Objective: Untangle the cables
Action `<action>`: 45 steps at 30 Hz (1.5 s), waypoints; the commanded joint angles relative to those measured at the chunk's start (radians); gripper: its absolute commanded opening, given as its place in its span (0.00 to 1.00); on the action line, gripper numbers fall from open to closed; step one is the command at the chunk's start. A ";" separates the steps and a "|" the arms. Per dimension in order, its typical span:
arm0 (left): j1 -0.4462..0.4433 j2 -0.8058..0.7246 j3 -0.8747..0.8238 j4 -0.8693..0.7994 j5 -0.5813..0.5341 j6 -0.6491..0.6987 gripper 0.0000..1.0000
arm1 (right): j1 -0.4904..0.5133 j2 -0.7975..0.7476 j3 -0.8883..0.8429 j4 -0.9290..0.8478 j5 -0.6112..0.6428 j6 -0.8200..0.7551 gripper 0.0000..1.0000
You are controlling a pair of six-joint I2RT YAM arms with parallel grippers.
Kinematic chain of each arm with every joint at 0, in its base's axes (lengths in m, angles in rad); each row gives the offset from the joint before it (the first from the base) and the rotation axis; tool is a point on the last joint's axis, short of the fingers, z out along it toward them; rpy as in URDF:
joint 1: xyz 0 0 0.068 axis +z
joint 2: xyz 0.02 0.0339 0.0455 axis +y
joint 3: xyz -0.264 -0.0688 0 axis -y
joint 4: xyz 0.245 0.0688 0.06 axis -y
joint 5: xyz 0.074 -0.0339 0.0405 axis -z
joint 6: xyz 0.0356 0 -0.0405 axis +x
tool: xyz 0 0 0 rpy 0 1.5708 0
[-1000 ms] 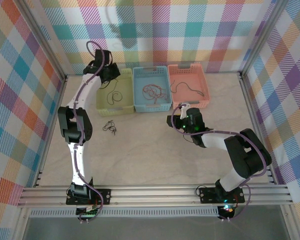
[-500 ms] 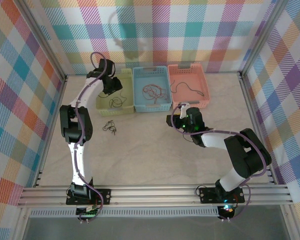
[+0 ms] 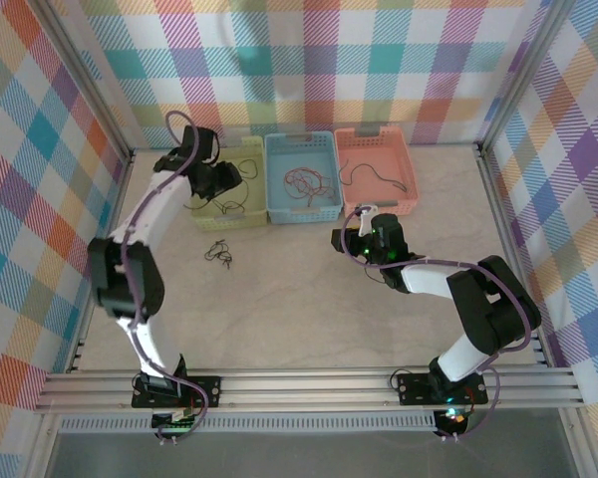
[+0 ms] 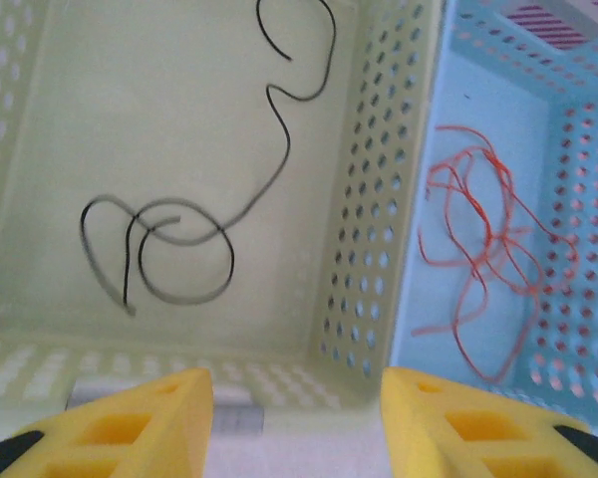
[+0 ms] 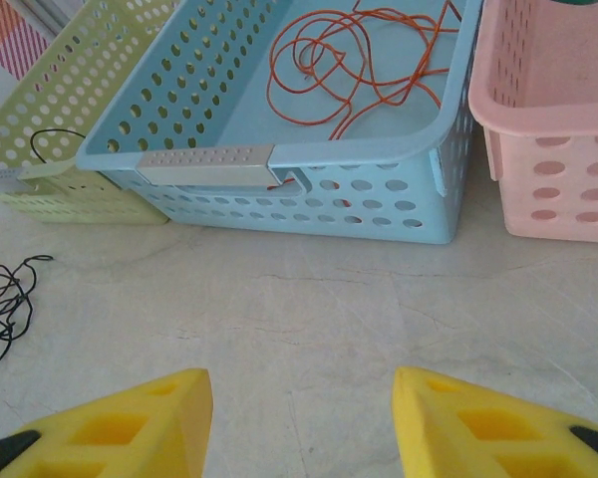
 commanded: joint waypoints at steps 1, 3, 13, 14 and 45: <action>-0.035 -0.190 -0.187 0.122 0.007 -0.046 0.48 | -0.008 0.004 0.010 0.014 -0.018 0.000 0.51; -0.057 -0.303 -0.337 0.168 -0.016 -0.063 0.49 | -0.007 0.003 0.010 0.014 -0.019 0.001 0.51; -0.120 -0.582 -0.720 0.141 -0.107 -0.082 0.49 | -0.009 0.003 0.006 0.016 -0.028 0.009 0.52; -0.119 -0.582 -0.739 0.145 -0.117 -0.088 0.49 | -0.007 0.003 0.006 0.017 -0.029 0.010 0.52; -0.114 -0.136 -0.583 0.200 -0.211 -0.206 0.50 | -0.007 0.005 0.002 0.027 -0.046 0.016 0.53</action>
